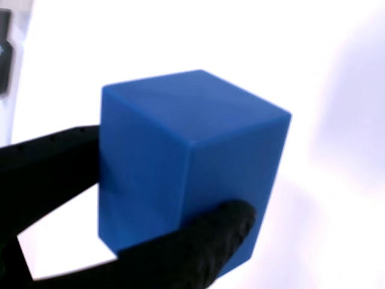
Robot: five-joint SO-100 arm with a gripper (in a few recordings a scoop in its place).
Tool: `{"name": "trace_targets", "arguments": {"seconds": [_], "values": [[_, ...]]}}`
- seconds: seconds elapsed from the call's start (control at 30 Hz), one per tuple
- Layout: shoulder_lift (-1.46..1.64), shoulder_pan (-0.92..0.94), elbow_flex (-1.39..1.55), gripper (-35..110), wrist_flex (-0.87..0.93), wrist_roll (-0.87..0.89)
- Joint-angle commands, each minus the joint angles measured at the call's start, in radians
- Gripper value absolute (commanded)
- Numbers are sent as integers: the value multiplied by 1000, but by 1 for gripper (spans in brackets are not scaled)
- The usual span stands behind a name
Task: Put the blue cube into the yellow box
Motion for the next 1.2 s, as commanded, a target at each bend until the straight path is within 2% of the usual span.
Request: {"name": "trace_targets", "arguments": {"seconds": [0.0,0.37,0.63,0.87,1.17], "values": [[290,74,-106,17,28,-69],[589,545,-46,17,-32,-233],[693,882,117,18,-160,-314],[690,1048,232,18,-290,-339],[594,1152,337,18,-454,-354]]}}
